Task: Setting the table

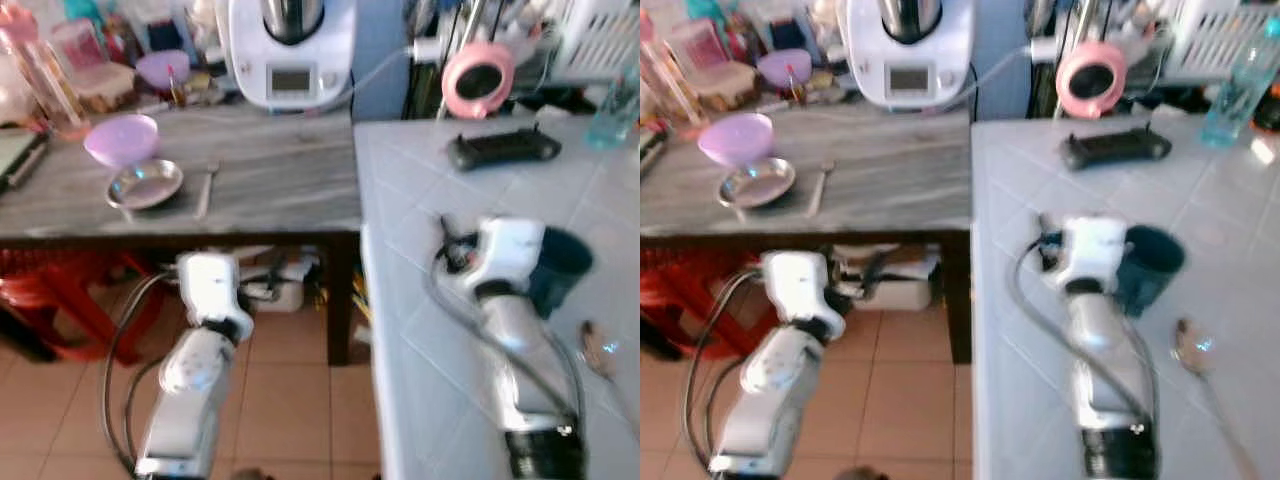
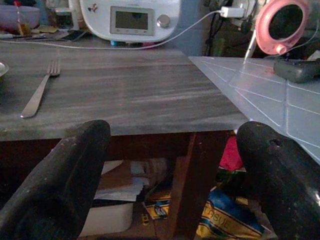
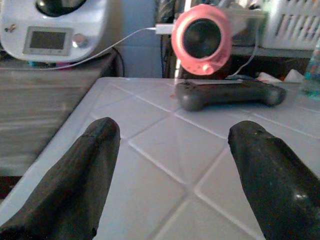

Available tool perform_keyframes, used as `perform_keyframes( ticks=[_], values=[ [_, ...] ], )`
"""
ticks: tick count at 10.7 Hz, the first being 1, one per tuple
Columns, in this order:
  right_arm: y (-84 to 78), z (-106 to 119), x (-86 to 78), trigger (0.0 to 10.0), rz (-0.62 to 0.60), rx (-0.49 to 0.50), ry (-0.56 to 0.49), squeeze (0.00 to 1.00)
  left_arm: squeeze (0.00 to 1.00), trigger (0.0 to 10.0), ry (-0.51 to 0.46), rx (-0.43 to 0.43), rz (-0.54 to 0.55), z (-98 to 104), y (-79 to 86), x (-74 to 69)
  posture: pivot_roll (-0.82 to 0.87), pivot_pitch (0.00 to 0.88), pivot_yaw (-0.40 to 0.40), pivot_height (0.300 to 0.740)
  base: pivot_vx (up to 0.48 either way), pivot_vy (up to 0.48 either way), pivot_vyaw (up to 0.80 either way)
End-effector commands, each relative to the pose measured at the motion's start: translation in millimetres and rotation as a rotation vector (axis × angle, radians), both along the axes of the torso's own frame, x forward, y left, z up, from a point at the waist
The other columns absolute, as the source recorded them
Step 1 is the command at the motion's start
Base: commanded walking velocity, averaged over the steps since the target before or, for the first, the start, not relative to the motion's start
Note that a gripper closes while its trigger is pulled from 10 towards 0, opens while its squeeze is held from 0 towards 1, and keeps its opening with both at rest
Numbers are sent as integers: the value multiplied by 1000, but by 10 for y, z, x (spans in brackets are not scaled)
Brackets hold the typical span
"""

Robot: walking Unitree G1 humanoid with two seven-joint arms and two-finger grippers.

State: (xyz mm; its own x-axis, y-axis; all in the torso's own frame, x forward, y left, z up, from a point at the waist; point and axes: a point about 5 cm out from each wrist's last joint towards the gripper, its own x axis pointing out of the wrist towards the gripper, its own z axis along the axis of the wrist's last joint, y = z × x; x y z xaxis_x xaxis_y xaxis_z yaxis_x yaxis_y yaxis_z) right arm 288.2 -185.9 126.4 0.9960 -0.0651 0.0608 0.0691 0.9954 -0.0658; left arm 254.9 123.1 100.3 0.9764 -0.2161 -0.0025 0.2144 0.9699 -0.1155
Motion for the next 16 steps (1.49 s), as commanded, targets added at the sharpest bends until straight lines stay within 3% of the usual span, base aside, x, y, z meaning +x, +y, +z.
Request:
perform_keyframes(
  ticks=[1, 4, 13, 16],
  values=[
    [115, 34, 16, 10000, 44, 10, -10, 0, 0, 10000, 13, 26, 39, -20, 124, -16, 13, 26, 52, 740, 0, 0, 0],
    [115, 45, 26, 10000, 50, 8, -9, 0, 0, 10000, 19, 29, 52, -19, 129, -16, 16, 30, 49, 740, 0, 0, 0],
    [128, 44, 46, 10000, 51, 5, -4, 0, 0, 10000, 30, 31, 47, -26, 107, -15, 16, 40, 52, 740, -264, 0, 0],
    [119, 35, 37, 10000, 45, 3, 1, 0, 0, 10000, 13, 26, 27, -5, 84, -31, 14, 47, 54, 740, 0, 0, 0]
  ],
)
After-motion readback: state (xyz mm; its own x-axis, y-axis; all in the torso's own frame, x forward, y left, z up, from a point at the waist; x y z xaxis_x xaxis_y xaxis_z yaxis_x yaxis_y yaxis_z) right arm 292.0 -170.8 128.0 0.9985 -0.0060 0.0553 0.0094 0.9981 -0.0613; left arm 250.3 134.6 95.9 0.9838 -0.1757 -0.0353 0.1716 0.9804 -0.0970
